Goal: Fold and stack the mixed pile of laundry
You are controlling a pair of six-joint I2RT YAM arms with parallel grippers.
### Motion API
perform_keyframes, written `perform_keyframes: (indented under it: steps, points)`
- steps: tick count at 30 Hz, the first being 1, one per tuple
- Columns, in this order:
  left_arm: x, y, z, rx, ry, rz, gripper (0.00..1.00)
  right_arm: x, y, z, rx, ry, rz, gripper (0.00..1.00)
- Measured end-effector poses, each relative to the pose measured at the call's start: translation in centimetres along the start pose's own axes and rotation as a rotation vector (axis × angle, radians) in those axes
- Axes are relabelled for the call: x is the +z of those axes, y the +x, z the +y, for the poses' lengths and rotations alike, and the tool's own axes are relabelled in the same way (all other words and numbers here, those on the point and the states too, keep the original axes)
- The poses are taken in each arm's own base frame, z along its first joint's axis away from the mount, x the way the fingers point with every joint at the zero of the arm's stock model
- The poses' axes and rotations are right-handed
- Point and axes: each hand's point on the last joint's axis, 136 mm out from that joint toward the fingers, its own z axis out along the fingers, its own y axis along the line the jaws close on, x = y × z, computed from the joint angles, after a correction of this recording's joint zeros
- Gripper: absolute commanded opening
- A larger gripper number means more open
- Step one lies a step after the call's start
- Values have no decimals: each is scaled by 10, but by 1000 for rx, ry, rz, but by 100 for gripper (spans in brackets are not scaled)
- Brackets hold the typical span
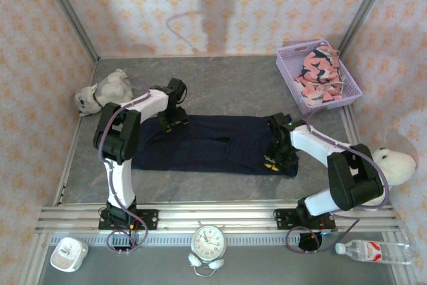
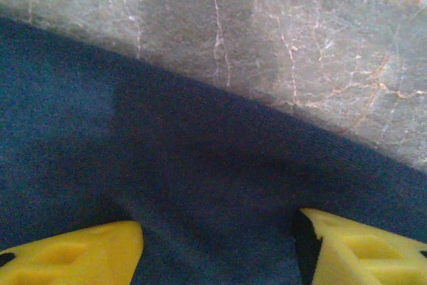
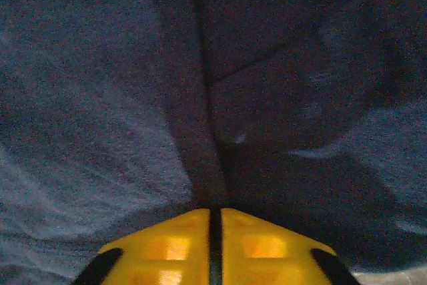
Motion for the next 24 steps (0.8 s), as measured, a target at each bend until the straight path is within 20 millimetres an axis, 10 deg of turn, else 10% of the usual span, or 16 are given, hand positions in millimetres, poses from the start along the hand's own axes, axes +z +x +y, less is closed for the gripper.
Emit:
perform_keyframes:
  steps: [17, 21, 24]
  points:
    - [0, -1, 1, -3, 1, -1, 64, -38, -2, -22, 4, 92, -98, 2]
    - [-1, -2, 0, -2, 0, -3, 64, -38, -6, -31, 7, 150, -119, 42]
    - [-2, -2, 0, 4, 0, 0, 63, -44, -9, -26, -5, 135, -131, 53]
